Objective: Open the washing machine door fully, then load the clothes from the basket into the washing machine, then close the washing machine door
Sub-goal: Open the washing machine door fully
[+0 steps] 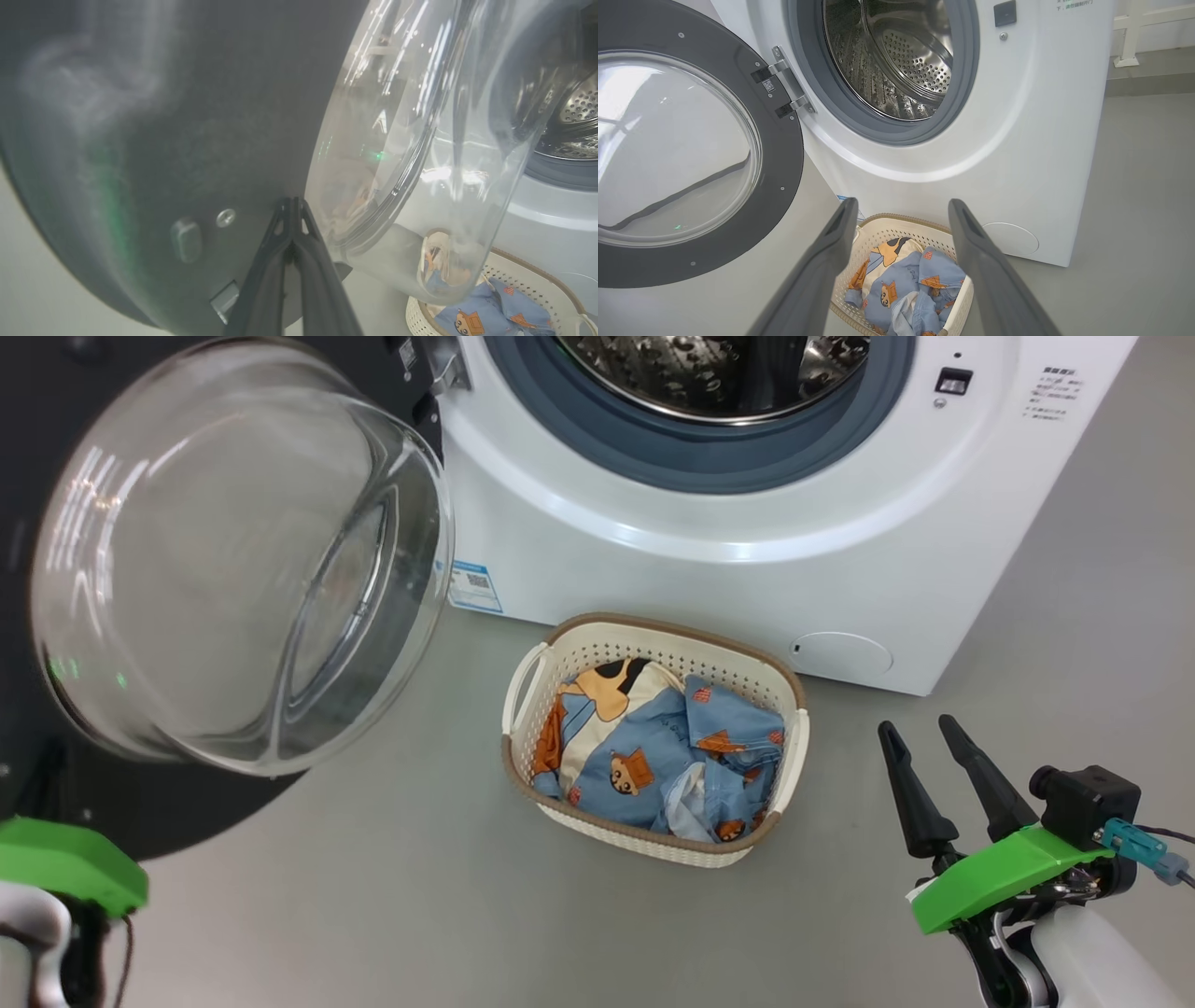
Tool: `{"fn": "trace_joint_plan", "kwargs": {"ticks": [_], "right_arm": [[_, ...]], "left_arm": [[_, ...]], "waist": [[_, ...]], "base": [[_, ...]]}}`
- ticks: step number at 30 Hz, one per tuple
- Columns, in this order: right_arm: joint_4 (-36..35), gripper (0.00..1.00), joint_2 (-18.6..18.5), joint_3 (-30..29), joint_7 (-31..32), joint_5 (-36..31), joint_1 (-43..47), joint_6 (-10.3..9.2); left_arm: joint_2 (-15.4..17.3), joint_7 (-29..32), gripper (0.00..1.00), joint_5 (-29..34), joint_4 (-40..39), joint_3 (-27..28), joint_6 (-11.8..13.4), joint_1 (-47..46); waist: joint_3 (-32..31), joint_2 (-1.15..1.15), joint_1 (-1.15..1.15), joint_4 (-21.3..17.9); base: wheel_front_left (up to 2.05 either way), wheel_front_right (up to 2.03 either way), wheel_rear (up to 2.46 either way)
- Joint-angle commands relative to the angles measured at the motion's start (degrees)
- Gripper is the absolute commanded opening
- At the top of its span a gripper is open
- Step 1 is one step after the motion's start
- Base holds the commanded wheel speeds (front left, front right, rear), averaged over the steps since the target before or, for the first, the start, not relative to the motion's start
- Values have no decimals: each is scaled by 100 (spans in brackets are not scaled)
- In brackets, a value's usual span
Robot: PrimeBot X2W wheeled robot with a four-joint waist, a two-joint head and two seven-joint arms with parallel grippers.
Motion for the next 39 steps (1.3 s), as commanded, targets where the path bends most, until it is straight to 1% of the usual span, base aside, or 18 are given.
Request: {"fn": "trace_joint_plan", "kwargs": {"ticks": [1, 4, 10, 16, 20, 24, 30, 39], "right_arm": [[-143, 100, -51, 83, -71, -40, -151, 32], [-136, 100, -67, 88, -71, -44, -188, 32], [-115, 100, -71, 124, -71, -41, -235, 32], [-83, 100, -60, 157, -71, -17, -201, 32], [-61, 100, -47, 164, -71, -5, -184, 32], [-49, 100, -25, 159, -71, -2, -148, 32], [-39, 100, -2, 157, -71, 29, -101, 32], [-23, 100, -35, 178, -71, 61, -82, 32]], "left_arm": [[417, -82, 0, -4, -35, 324, 31, -301], [495, -147, 0, 39, 360, 289, -25, -574], [521, -309, 0, 94, 975, 201, -111, -976], [544, -466, 0, 125, 1422, 117, -219, -1210], [535, -514, 0, 133, 1557, 64, -263, -1263], [492, -565, 0, 127, 1568, 19, -290, -1216], [454, -637, 0, 28, 1396, 22, -400, -1048], [305, -733, 0, -76, 699, -4, -404, -547]], "waist": [[60, 0, 0, 62], [101, 0, 0, 109], [123, 0, 0, 159], [32, 0, 0, 165], [-36, 0, 0, 165], [-106, 0, 0, 162], [-159, 0, 0, 140], [-208, 0, 0, 106]], "base": [[0, 0, 0], [0, 0, 0], [0, 0, 0], [0, 0, 0], [0, 0, 0], [0, 0, 0], [0, 0, 0], [0, 0, 0]]}}
